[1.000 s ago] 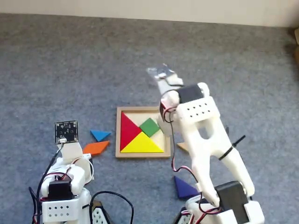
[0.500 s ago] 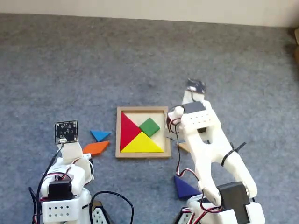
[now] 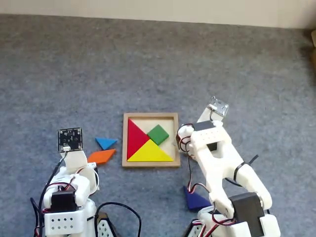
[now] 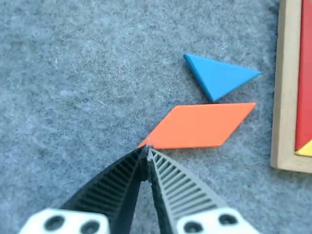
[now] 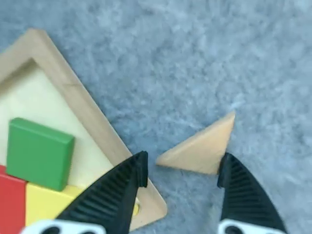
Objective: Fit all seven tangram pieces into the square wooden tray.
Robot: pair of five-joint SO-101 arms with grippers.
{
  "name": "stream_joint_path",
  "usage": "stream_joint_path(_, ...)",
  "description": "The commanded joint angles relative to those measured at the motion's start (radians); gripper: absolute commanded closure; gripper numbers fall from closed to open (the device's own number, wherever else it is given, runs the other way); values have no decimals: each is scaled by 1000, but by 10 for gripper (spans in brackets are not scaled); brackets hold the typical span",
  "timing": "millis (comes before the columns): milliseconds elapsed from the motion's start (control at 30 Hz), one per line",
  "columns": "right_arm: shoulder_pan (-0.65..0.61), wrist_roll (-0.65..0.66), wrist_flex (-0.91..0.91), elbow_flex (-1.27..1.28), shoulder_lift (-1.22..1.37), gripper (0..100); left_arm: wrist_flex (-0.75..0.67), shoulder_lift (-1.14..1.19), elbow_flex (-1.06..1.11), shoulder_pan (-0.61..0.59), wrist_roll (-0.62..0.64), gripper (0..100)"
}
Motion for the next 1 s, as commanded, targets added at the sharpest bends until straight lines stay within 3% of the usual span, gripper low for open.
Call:
stream_joint_path(0, 22, -11, -31, -7, -18, 767, 3, -1, 21, -7, -8, 993)
stream_joint_path(300, 62, -12, -25, -18, 151, 770, 3, -1, 21, -7, -8, 993)
stream_joint_path(467, 64, -12, -24, -18, 151, 774, 3, -1, 21, -7, -8, 993)
stream_joint_path(667, 65, -6, -24, -18, 151, 900, 3, -1, 21, -7, -8, 993)
stream_joint_path(967, 67, -2, -10, -10, -8, 910, 3, -1, 21, -7, -8, 993)
